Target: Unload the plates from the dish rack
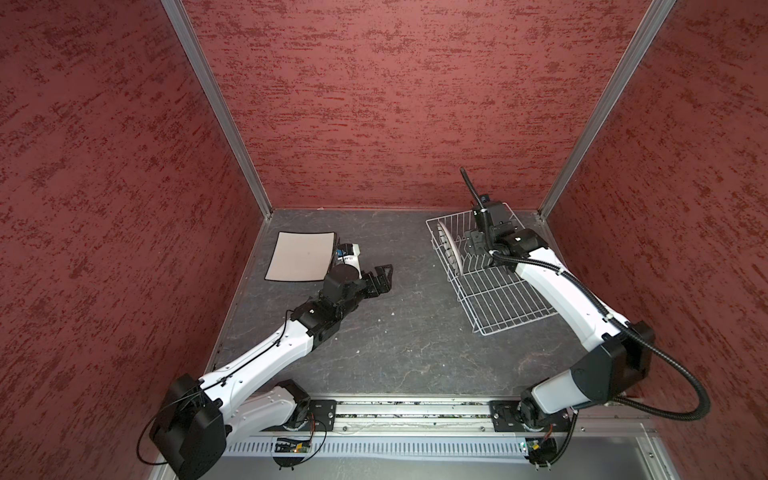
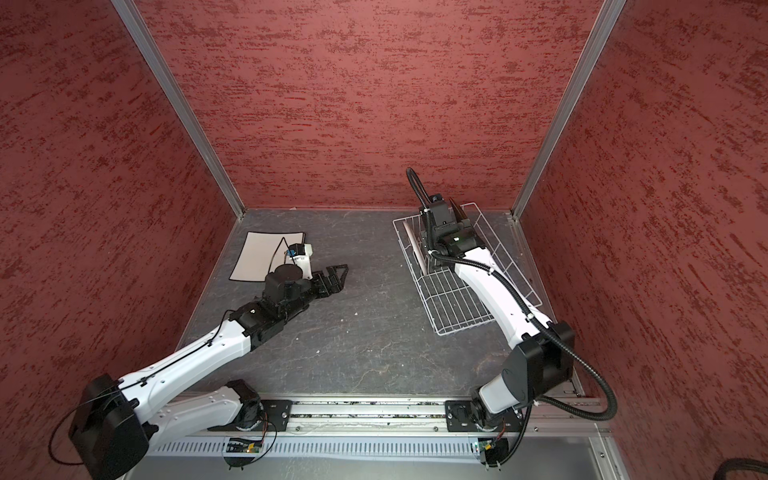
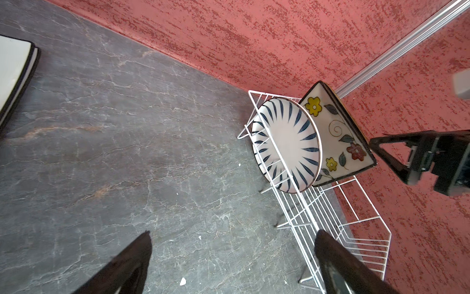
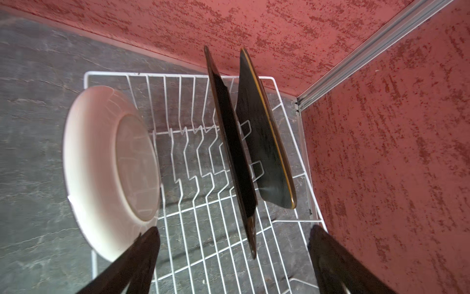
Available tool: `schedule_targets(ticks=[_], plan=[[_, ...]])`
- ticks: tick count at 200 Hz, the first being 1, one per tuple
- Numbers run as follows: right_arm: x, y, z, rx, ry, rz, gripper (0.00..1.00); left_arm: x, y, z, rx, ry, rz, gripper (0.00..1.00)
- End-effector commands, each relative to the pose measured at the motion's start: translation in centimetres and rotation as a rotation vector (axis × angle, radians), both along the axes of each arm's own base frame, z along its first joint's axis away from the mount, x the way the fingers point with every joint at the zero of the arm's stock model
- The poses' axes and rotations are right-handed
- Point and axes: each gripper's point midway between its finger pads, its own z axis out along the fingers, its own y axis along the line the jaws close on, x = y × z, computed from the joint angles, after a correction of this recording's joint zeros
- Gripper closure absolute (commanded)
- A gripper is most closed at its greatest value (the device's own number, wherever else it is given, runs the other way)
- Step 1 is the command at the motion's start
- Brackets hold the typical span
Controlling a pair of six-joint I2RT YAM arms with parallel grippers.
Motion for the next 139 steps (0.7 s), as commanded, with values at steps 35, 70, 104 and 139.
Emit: schedule_targets(ticks=[35,70,104,139], plan=[[1.2,-2.1,-1.0,-0.092,0.034,-0.036,0.06,-0.3,0.8,2.5,0.052,-0.06,-0.031,0.0],[1.8,-2.0,-1.8,-0.079,0.017,-0.035,0.17,-0.3,1.0,2.7,0.059,-0.07,-0.031,0.01],[2.3,-2.1,-2.8,-0.103,0.037,-0.025,0.21,0.1,1.8,3.0,0.036,-0.058,-0.029,0.01],[2.4,-2.5,-3.9,-0.116,0.063,-0.025,0.22,0.4,1.8,2.9,0.016,-0.043,-0.032,0.0]])
